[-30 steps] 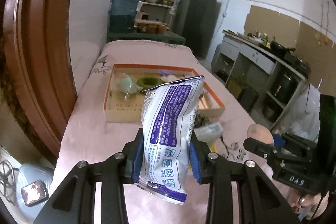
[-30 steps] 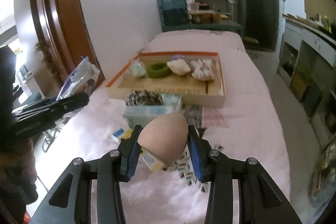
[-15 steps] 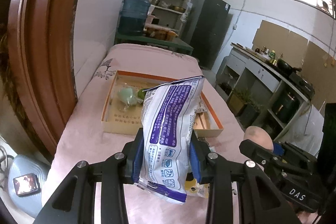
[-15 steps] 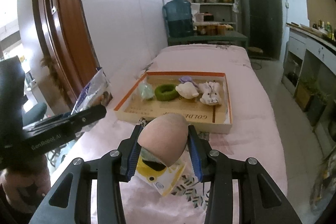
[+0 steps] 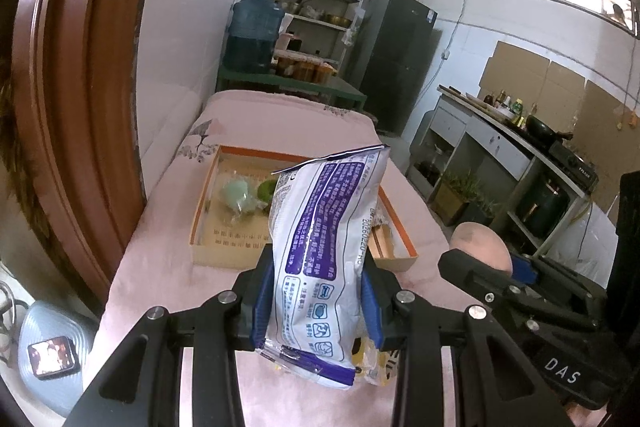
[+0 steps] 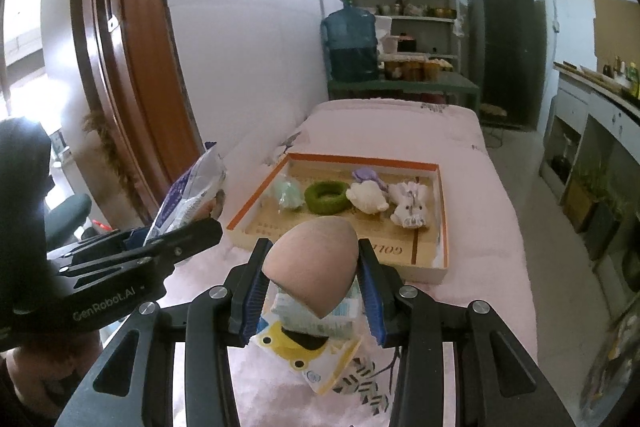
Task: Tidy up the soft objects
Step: 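Carry the white packet with the left gripper while the right gripper carries the sponge over the tray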
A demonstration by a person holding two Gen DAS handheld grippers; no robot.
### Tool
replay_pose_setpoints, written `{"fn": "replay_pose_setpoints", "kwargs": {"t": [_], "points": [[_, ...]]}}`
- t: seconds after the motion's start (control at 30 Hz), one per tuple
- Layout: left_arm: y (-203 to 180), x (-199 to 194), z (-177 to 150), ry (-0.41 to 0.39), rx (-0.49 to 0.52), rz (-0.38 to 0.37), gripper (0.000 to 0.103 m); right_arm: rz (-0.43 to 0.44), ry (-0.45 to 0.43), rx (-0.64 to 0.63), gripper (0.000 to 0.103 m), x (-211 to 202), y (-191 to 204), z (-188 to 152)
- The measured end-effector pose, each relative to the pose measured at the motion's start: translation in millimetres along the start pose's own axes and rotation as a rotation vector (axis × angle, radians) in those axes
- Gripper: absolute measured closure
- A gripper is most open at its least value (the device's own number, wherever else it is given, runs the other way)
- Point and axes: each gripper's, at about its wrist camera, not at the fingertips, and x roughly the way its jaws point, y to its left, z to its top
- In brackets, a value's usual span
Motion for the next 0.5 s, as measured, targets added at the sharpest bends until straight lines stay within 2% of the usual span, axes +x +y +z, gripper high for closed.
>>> {"fn": "replay_pose_setpoints", "kwargs": {"t": [0.23, 0.5], "points": [[2, 6, 14, 0.0, -0.006, -0.005, 0.065, -0.003, -0.009, -0.013, 0.06, 5, 3, 16], [7, 32, 28, 0.027, -0.013, -0.005, 0.065, -0.003, -0.005, -0.011, 0.06, 24, -3, 31]]}}
